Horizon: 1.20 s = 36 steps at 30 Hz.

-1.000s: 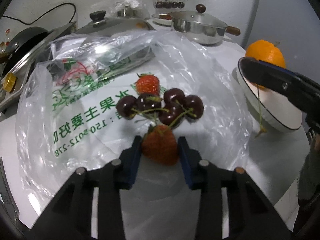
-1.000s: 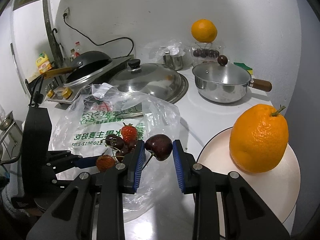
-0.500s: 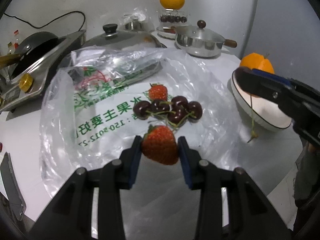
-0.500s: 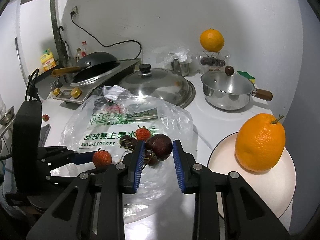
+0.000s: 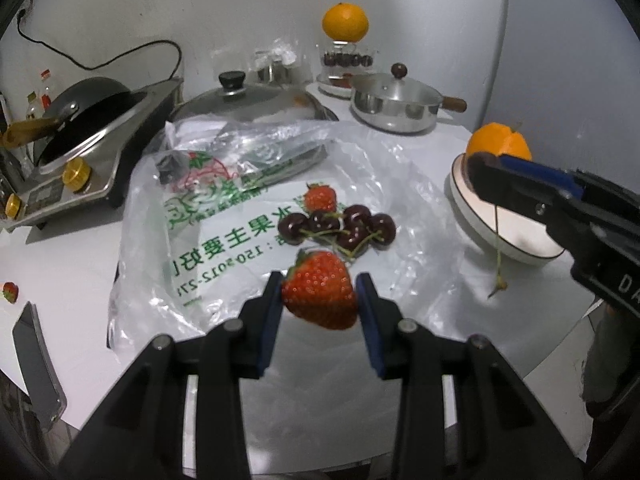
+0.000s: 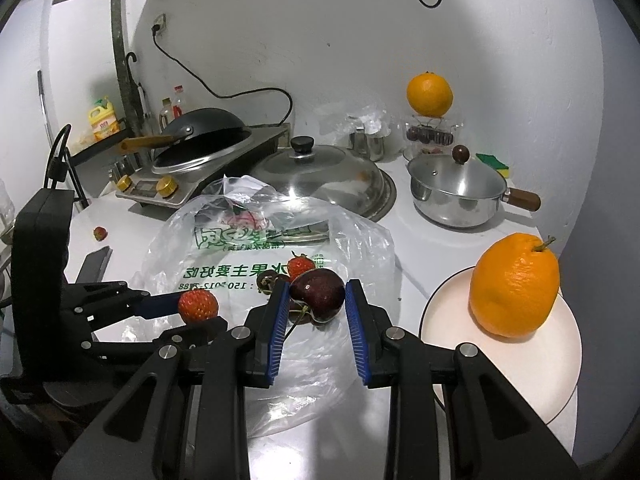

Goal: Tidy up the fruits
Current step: 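Grasp a strawberry with the left gripper while the right gripper holds the cherry, then carry the strawberry with the left gripper while the right gripper carries the cherry over the white plate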

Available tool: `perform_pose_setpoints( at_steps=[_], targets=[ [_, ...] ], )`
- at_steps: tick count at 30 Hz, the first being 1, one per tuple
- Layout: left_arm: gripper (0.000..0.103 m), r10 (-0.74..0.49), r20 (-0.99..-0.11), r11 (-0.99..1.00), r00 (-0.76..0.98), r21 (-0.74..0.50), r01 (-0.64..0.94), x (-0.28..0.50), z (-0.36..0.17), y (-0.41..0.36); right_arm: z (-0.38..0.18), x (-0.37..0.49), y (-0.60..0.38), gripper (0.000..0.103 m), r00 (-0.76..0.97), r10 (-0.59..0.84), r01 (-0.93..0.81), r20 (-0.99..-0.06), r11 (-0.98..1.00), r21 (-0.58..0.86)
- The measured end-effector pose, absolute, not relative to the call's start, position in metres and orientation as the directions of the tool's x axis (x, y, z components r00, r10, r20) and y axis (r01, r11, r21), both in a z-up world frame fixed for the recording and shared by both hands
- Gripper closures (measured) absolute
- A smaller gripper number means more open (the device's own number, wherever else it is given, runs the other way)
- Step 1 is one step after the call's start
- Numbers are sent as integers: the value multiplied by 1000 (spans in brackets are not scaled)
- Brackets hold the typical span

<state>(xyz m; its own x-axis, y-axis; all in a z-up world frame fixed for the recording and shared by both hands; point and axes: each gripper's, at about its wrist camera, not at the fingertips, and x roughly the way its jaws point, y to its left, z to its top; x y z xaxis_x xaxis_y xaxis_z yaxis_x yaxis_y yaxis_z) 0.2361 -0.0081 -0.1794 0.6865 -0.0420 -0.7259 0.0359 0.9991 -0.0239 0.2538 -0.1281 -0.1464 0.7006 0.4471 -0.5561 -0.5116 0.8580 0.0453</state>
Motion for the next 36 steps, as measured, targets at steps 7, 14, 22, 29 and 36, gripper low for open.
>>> perform_pose_setpoints(
  at_steps=[7, 14, 22, 29, 36],
  targets=[
    [65, -41, -702, 999, 711, -18, 39, 231, -166, -12, -140, 246, -135, 72, 717, 440, -501, -541, 865, 39],
    [65, -41, -684, 999, 728, -9, 47, 230, -156, -19, -136, 242, -146, 72, 729, 430, -487, -532, 872, 38],
    [65, -42, -675, 998, 736, 0, 57, 232, -149, -33, -134, 242, -162, 72, 739, 421, -474, -526, 880, 39],
    [65, -51, -677, 997, 734, 12, 81, 240, -148, -53, -135, 244, -185, 72, 750, 404, -445, -523, 894, 52],
    [65, -72, -685, 994, 725, 13, 110, 250, -150, -78, -139, 248, -211, 72, 758, 383, -414, -528, 908, 63]
  ],
)
